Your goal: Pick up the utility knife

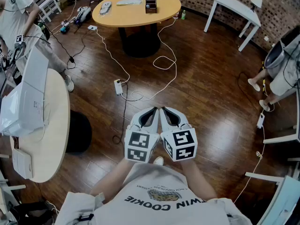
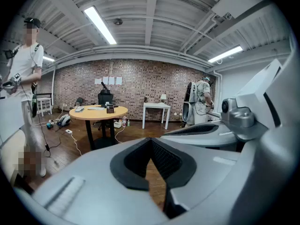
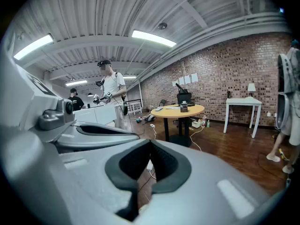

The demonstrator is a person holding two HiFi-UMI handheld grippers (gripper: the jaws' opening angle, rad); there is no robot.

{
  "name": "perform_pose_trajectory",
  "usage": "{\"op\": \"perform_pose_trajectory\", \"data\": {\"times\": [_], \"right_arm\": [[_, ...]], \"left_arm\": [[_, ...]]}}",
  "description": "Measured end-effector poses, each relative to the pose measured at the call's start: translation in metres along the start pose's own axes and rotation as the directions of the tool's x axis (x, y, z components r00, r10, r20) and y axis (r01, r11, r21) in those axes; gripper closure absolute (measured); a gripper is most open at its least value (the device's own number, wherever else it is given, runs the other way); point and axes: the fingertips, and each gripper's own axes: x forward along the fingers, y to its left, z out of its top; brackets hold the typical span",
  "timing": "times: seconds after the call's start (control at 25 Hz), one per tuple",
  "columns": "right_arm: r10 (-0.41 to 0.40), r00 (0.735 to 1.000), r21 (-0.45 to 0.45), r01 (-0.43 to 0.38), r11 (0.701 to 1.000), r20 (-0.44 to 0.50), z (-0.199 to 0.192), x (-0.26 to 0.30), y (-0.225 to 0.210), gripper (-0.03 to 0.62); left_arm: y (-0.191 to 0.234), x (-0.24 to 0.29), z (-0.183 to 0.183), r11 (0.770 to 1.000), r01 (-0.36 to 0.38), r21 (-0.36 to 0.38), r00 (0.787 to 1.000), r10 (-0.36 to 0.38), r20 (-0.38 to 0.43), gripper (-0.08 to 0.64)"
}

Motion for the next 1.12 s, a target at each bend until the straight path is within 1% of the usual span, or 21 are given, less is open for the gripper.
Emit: {"op": "perform_pose_trajectory", "data": {"times": [0.16, 0.48, 0.68, 0.84, 1.0, 1.12], "right_arm": [[-0.010, 1.000, -0.004, 0.010, 1.000, -0.002, 0.014, 0.036, -0.016, 0.589], [-0.041, 0.999, 0.007, 0.041, 0.999, -0.007, 0.049, 0.111, -0.028, 0.589], [-0.079, 0.997, 0.001, 0.079, 0.997, 0.001, 0.073, 0.153, -0.030, 0.589], [-0.102, 0.995, 0.000, 0.102, 0.995, 0.012, 0.090, 0.183, -0.031, 0.589], [-0.111, 0.994, -0.004, 0.111, 0.994, 0.016, 0.102, 0.209, -0.029, 0.589], [-0.117, 0.993, -0.015, 0.117, 0.993, 0.010, 0.111, 0.227, -0.027, 0.591]], "left_arm": [[0.026, 0.032, 0.009, 1.000, 0.012, 0.006, 1.000, -0.012, -0.004, 0.554], [0.097, 0.079, 0.036, 0.999, 0.029, 0.014, 1.000, -0.029, 0.000, 0.554], [0.135, 0.103, 0.049, 0.997, 0.071, 0.017, 0.997, -0.071, 0.005, 0.554], [0.162, 0.118, 0.060, 0.995, 0.094, 0.022, 0.995, -0.094, 0.009, 0.554], [0.189, 0.124, 0.069, 0.995, 0.096, 0.013, 0.995, -0.097, 0.033, 0.554], [0.209, 0.130, 0.074, 0.995, 0.095, 0.003, 0.995, -0.096, 0.036, 0.554]]}}
